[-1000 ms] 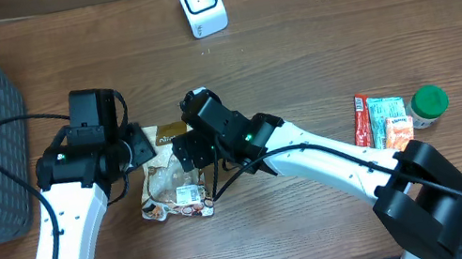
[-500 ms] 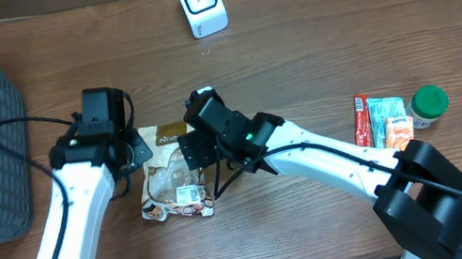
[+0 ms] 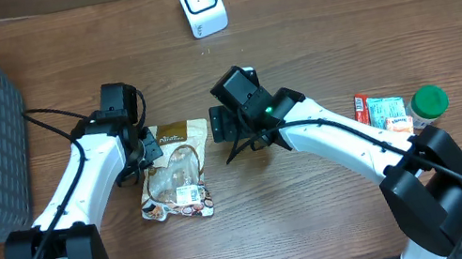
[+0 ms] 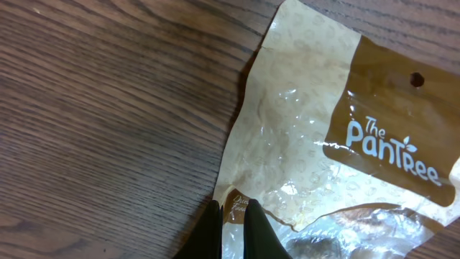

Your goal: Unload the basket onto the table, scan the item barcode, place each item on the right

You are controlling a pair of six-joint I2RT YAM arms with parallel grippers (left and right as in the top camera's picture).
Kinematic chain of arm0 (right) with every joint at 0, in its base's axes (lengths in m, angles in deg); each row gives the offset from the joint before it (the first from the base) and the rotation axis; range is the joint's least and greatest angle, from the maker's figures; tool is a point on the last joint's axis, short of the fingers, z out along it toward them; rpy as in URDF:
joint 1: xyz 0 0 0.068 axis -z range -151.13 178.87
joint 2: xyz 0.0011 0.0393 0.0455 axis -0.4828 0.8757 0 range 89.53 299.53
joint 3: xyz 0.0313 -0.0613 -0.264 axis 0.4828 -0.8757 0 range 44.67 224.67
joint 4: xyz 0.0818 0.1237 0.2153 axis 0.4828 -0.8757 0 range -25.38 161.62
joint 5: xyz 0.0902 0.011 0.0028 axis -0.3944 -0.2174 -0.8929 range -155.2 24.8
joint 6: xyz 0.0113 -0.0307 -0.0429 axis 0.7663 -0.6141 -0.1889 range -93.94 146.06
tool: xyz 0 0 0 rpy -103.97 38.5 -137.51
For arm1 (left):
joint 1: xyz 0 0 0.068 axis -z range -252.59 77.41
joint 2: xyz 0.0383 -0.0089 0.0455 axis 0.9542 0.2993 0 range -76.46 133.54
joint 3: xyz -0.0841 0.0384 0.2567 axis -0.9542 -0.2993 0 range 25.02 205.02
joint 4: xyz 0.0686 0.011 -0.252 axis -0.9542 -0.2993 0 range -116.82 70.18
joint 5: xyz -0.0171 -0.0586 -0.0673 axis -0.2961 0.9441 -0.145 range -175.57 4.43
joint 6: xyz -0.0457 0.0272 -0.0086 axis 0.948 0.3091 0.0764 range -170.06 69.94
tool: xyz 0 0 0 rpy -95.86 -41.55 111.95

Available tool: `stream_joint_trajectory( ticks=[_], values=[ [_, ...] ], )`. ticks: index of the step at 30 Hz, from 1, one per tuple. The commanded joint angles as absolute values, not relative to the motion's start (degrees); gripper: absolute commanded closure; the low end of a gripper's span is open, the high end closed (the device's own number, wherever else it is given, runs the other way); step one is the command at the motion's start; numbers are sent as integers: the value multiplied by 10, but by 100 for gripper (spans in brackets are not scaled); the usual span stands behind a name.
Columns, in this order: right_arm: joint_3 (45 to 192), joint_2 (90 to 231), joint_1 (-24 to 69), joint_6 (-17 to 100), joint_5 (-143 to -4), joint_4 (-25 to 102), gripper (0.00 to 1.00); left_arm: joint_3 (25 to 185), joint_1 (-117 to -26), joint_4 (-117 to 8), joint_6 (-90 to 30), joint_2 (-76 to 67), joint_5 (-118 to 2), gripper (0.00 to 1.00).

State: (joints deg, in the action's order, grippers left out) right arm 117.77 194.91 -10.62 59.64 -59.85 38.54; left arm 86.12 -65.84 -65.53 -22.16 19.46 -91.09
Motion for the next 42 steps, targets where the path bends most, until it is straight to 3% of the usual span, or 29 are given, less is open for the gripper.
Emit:
stream_joint_trajectory(
  ticks=[1,13,20,28,36,42],
  values=[
    [1174,1952,-109,606,-592,383,11,858,-658,-656,-246,197,-902,96],
    [1174,1952,-109,606,-592,389,10,859,-658,-658,-247,197,-900,93],
    [1174,1952,-109,606,-592,390,10,863,-658,-649,-263,197,-910,83],
    [1174,1952,-109,606,-592,389,9,862,-658,-615,-231,200,-978,94],
    [1174,1952,-109,606,-592,390,8,862,-658,-611,-226,256,-976,94],
    [1174,1952,-109,606,-592,393,8,863,-658,-568,-275,311,-895,96]
  ],
)
